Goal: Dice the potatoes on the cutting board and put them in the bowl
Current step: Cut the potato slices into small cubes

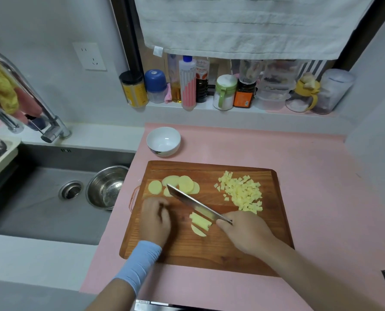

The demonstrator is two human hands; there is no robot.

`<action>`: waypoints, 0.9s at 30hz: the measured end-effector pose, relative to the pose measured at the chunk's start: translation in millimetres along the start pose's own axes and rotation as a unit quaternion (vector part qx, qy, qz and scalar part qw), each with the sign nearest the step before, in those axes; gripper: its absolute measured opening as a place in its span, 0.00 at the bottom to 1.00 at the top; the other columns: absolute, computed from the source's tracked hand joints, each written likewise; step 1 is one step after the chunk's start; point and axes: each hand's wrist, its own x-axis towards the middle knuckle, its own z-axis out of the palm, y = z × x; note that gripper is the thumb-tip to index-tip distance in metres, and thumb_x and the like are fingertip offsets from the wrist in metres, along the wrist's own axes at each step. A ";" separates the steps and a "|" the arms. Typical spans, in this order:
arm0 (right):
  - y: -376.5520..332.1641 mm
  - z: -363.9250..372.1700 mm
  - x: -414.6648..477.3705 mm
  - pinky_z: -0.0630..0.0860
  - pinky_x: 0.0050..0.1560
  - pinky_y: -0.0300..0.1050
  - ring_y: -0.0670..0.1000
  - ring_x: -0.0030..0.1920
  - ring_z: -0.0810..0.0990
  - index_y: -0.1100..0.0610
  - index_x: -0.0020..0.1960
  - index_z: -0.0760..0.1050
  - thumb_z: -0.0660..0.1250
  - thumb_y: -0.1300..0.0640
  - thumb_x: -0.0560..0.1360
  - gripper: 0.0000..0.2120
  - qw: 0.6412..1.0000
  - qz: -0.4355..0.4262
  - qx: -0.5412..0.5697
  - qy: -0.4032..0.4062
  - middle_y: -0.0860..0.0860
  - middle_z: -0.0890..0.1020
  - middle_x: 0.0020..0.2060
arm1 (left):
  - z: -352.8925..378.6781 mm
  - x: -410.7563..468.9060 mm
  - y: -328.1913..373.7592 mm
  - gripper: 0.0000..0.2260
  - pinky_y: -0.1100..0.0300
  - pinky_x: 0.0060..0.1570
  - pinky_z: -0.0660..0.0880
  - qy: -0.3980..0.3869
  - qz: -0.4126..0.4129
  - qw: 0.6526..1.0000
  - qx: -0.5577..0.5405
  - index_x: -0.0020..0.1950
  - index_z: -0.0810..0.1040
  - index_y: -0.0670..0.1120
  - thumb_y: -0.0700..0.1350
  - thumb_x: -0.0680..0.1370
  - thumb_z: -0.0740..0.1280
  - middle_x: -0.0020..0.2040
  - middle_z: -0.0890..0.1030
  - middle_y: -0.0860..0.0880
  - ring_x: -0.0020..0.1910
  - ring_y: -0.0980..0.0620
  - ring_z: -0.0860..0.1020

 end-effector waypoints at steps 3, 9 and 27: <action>12.5 -5.6 -1.6 0.80 0.46 0.42 0.46 0.48 0.82 0.39 0.68 0.77 0.59 0.42 0.83 0.16 0.996 -0.045 -0.062 0.053 0.42 0.86 0.51 | -18.9 49.0 7.0 0.15 0.52 0.48 0.68 -0.041 -0.052 0.996 0.055 0.40 0.69 0.54 0.31 0.71 0.60 0.41 0.72 0.59 0.44 0.51 0.70; 33.6 -9.5 3.2 0.76 0.40 0.39 0.45 0.42 0.82 0.36 0.72 0.72 0.61 0.44 0.83 0.18 0.972 -0.126 -0.147 0.129 0.42 0.85 0.45 | -26.5 104.7 21.5 0.19 0.53 0.60 0.74 -0.377 -0.127 0.917 0.034 0.45 0.80 0.54 0.32 0.76 0.57 0.46 0.82 0.58 0.49 0.56 0.79; 49.9 -12.8 5.6 0.70 0.36 0.35 0.39 0.34 0.76 0.37 0.56 0.82 0.72 0.48 0.75 0.11 0.967 -0.180 -0.130 0.123 0.39 0.83 0.37 | 25.4 102.5 13.9 0.04 0.63 0.58 0.73 -0.478 -0.129 0.865 0.077 0.51 0.83 0.53 0.46 0.80 0.69 0.46 0.84 0.58 0.47 0.59 0.78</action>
